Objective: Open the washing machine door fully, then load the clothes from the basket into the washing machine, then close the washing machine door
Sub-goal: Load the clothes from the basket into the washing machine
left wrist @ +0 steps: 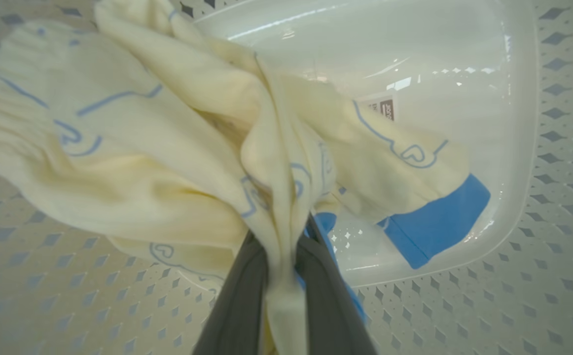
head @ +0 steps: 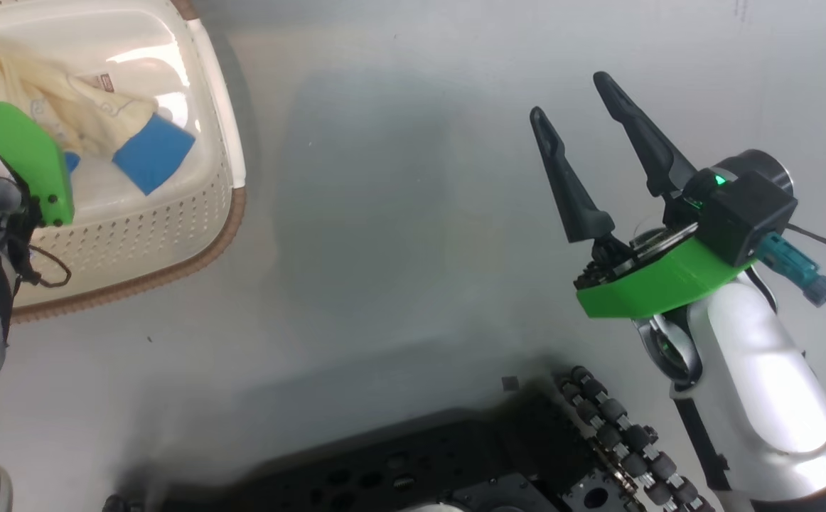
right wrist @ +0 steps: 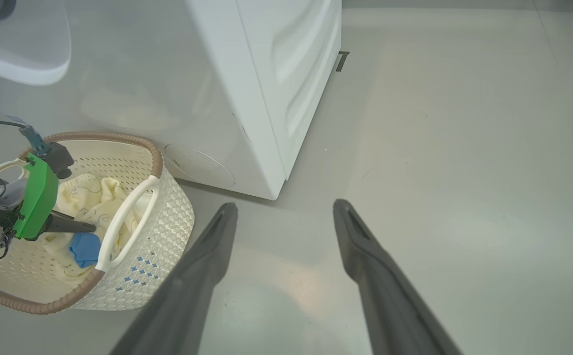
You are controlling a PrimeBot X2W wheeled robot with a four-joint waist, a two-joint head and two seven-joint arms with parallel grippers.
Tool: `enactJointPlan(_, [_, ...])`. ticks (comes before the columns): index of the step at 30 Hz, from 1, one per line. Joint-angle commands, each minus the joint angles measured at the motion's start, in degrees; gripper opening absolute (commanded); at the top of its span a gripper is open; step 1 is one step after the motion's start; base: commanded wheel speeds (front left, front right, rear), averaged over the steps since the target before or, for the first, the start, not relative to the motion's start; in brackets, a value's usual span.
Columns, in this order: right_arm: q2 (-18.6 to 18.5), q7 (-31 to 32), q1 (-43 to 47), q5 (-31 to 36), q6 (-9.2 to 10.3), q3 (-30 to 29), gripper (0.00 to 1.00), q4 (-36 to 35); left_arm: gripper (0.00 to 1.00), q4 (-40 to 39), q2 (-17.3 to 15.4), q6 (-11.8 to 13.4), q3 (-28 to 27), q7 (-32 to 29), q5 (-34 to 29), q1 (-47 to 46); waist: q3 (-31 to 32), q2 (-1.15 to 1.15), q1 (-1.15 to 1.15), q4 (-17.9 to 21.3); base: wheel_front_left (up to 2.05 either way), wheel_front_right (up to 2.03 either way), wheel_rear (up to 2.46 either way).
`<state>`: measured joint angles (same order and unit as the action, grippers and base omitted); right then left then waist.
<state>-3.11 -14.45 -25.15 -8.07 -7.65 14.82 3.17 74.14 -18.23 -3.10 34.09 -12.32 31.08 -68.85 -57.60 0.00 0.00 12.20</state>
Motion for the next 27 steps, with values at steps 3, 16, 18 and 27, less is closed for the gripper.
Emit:
enactJointPlan(3, [0.24, -0.55, 0.50, -0.43, 0.16, 1.51, 1.00, -1.35, 0.00, -0.19, -3.45, -0.12, -0.82, 2.43, -0.04, 2.04, 2.14, 0.00, 0.00, 0.41, 0.00, 0.00, 0.00])
enactJointPlan(16, [0.24, -0.55, 0.78, 0.96, 0.16, 0.61, 1.00, 2.08, 0.00, -0.19, -1.67, -1.81, -0.04, 8.80, 0.88, 8.38, 14.60, 0.00, 0.00, -1.35, 0.00, 0.00, 0.00])
enactJointPlan(18, [0.24, -0.55, 1.01, 1.22, 0.16, 0.55, 1.00, 2.56, 0.00, -0.19, -1.51, -1.91, 0.54, 10.30, 0.46, 9.15, 16.48, 0.00, 0.00, -1.73, 0.00, 0.00, 0.00])
enactJointPlan(27, [0.24, -0.55, 2.47, 0.76, 0.16, 0.70, 1.00, 4.33, 0.00, -0.19, -1.14, -1.75, 1.85, 16.37, -0.07, 13.57, 24.33, 0.00, 0.00, -3.34, 0.00, 0.00, 0.00])
